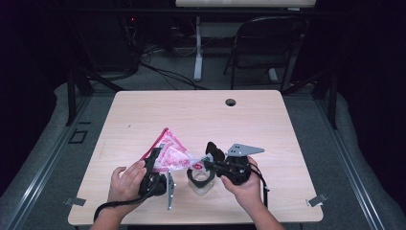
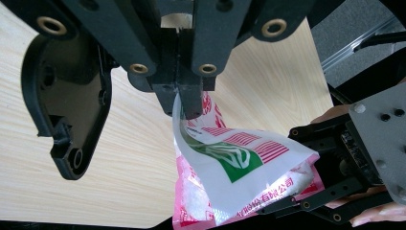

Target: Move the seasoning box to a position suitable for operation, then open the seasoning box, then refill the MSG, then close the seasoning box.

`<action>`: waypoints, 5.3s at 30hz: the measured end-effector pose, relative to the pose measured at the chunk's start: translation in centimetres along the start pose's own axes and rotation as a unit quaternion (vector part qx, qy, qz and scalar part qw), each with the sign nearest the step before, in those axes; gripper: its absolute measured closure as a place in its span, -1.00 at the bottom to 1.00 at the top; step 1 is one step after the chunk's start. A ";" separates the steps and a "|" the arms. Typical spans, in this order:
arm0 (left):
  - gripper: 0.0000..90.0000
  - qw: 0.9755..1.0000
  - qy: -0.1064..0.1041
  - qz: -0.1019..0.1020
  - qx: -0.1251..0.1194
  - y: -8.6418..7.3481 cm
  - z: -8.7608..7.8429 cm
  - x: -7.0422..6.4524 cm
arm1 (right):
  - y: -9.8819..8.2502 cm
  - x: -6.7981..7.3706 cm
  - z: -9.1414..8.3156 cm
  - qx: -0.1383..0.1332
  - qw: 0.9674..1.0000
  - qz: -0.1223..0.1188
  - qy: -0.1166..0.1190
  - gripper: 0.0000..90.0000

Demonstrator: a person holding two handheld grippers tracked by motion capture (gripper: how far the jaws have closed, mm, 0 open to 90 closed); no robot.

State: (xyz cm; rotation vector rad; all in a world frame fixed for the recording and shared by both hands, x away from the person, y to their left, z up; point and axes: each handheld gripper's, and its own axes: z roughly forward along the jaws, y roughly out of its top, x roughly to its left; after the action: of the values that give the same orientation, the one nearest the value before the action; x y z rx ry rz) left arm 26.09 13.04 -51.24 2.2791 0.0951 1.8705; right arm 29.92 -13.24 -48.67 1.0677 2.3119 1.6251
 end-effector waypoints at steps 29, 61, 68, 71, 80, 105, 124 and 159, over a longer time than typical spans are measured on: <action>0.42 1.000 0.003 0.022 0.000 0.3 -0.2 0.4 | -0.1 -0.1 0.0 0.003 1.000 -0.002 -0.004 1.00; 0.42 0.999 0.012 0.052 0.005 0.6 -0.3 0.9 | -0.2 -0.1 0.3 0.007 1.000 0.000 -0.008 1.00; 0.42 0.998 0.012 0.057 0.006 0.7 -0.4 1.0 | -0.2 -0.1 0.3 0.010 1.000 -0.002 -0.009 1.00; 0.42 0.998 0.012 0.058 0.006 0.7 -0.4 1.1 | -0.3 -0.1 0.3 0.010 1.000 -0.003 -0.008 1.00; 0.42 0.998 0.013 0.057 0.001 0.9 -0.5 1.1 | -0.3 -0.2 0.1 0.010 1.000 -0.002 -0.009 1.00; 0.42 0.998 0.015 0.058 -0.008 1.2 -0.8 1.3 | -0.5 -0.1 -0.4 0.007 1.000 -0.001 -0.012 1.00; 0.42 0.997 0.021 0.068 -0.011 1.4 -0.8 1.4 | -0.7 -0.2 -0.3 0.011 1.000 0.001 -0.016 1.00; 0.43 0.997 0.024 0.070 -0.019 1.6 -1.0 1.8 | -1.0 -0.2 -0.2 0.014 1.000 0.003 -0.019 1.00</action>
State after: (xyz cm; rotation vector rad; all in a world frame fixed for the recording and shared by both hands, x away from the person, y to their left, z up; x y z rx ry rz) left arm 25.35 11.84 -49.01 2.2700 -0.0949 1.9754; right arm 29.51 -13.71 -49.50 1.1023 2.3158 1.5670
